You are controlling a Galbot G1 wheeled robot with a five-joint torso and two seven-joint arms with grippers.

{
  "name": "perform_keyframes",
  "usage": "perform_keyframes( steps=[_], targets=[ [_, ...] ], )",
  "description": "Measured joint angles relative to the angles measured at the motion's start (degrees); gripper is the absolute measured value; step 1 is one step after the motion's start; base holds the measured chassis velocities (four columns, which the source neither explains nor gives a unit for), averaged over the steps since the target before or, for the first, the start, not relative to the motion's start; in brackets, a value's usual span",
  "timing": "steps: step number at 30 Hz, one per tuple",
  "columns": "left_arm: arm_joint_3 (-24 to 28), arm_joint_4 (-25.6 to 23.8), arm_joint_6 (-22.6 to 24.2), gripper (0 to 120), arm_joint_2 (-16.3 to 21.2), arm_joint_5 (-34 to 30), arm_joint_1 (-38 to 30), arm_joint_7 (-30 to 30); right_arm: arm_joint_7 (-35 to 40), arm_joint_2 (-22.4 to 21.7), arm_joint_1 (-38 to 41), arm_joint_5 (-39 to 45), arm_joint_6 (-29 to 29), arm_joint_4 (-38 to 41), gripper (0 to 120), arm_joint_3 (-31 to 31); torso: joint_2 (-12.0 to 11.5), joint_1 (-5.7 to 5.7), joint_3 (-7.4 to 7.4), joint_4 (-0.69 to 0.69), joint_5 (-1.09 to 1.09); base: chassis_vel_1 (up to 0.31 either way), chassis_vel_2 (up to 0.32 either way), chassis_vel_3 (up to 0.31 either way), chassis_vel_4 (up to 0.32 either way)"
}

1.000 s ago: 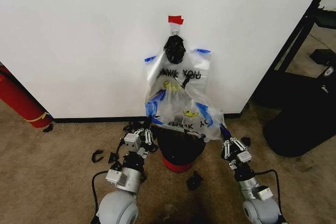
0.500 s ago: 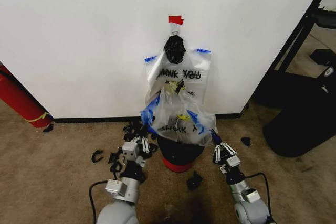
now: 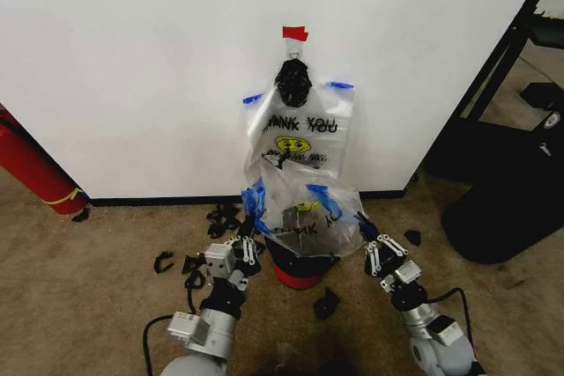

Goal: Pick up the garbage bag from the wall and place it over the trash bin.

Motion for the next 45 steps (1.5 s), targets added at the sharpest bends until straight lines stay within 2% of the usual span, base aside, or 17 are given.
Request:
perform_keyframes(
  steps=[10,16,20,25,34,40,45],
  targets=[
    [-0.1,-0.9,1.7,0,-0.9,-1.8,-1.5,0.0,0.0,1.0,-0.4,4.1,0.0,1.3,0,1.4,0.0,0.00,0.00,0.00,0.00,0.000,0.000,0.000,0.000],
    [-0.6,-2.7,2.7,0,-0.8,-2.1,-1.2,-0.2,1.3,2.0,-0.5,3.1,0.0,0.3,0,1.4,0.0,0.00,0.00,-0.01,0.00,0.000,0.000,0.000,0.000],
    [-0.4,-4.6,3.1,0,-1.0,-1.7,0.5,-0.3,2.0,2.5,-1.1,2.8,0.0,3.8,0,1.0,0.0,0.00,0.00,0.00,0.00,0.000,0.000,0.000,0.000],
    [-0.2,-4.7,3.7,0,-1.3,-2.0,0.7,-1.5,1.8,2.8,-1.2,2.9,0.0,5.7,0,0.7,0.0,0.00,0.00,0.00,0.00,0.000,0.000,0.000,0.000],
    [-0.2,-7.0,5.9,0,-1.6,-5.8,0.8,-2.3,1.7,3.7,-2.2,1.7,0.0,8.7,0,0.3,0.0,0.00,0.00,0.00,0.00,0.000,0.000,0.000,0.000],
    [0.0,-5.2,6.9,0,-1.6,-5.7,0.5,-2.8,3.7,4.1,-1.4,-0.6,0.0,4.8,0,0.4,0.0,0.00,0.00,0.00,0.00,0.000,0.000,0.000,0.000],
    [0.2,-1.4,8.3,0,-1.6,-5.2,-0.9,-4.4,8.1,4.1,0.8,-2.9,-0.1,-3.2,0,-0.8,0.0,0.00,0.00,0.00,0.00,0.000,0.000,0.000,0.000]
  ],
)
